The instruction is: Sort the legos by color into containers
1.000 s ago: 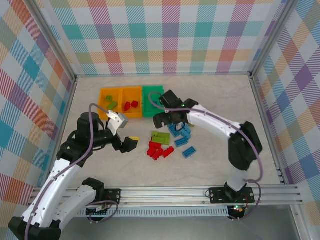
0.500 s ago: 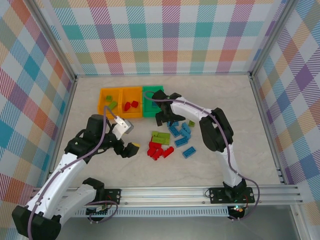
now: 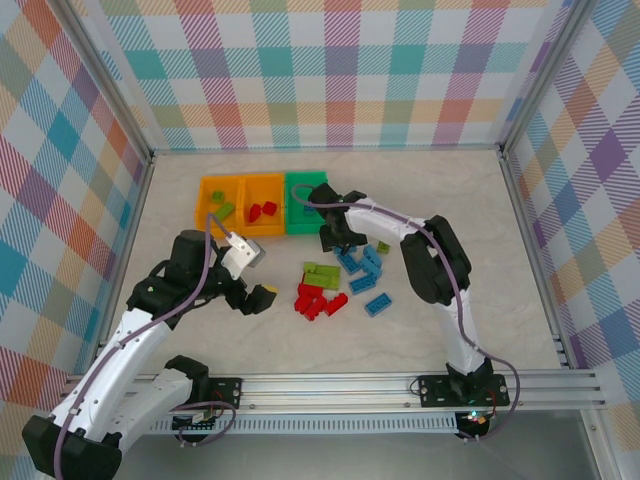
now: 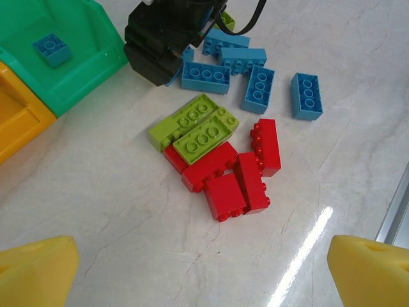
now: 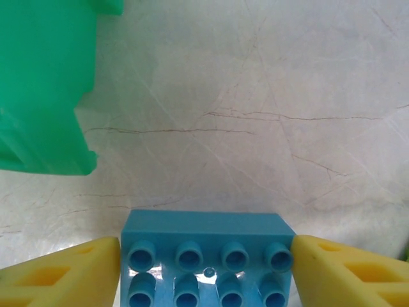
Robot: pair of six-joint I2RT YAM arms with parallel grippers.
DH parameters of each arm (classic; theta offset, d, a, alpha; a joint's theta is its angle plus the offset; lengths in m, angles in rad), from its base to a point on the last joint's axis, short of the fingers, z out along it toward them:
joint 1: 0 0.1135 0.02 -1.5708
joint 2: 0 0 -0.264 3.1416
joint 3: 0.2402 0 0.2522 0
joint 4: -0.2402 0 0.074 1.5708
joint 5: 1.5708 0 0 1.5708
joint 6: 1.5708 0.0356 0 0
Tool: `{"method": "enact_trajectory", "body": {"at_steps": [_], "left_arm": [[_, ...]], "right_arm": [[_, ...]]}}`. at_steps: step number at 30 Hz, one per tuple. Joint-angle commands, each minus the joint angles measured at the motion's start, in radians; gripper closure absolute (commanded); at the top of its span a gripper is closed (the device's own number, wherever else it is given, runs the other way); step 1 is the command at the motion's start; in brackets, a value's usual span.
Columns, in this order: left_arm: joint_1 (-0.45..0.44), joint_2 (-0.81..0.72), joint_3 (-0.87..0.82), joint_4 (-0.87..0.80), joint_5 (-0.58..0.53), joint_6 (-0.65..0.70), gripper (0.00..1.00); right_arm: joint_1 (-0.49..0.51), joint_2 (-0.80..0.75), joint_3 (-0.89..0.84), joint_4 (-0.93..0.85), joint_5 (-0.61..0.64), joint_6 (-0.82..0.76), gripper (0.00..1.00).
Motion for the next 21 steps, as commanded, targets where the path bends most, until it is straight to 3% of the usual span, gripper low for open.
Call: {"method": "enact_trajectory", "body": {"at_steps": [1, 8, 11, 14, 18, 21], "left_arm": [[-0.011, -0.009, -0.003, 0.004, -0.008, 0.009, 0.0], [-0.011, -0.011, -0.003, 0.005, -0.013, 0.005, 0.0], [-0.011, -0.012, -0.005, 0.005, -0.012, 0.005, 0.0], [-0.011, -0.011, -0.005, 0.007, -0.012, 0.004, 0.0], [-0.01, -0.007, -0.003, 0.005, -0.012, 0.004, 0.0], [-0.011, -0.008, -0.003, 0.005, -0.015, 0.004, 0.0]], "right_arm": [[-0.005, 0.001, -0.05, 0.013, -0.043, 0.028, 0.31], [-0.007, -0.062, -0.089, 0.033, -0.007, 0.019, 0.27], [-0.007, -0.08, -0.102, 0.047, 0.007, 0.014, 0.11], [-0.008, -0.08, -0.111, 0.07, -0.01, -0.002, 0.07], [-0.016, -0.056, -0.111, 0.091, -0.058, -0.001, 0.16], [-0.02, -0.04, -0.11, 0.102, -0.082, 0.007, 0.31]]}}
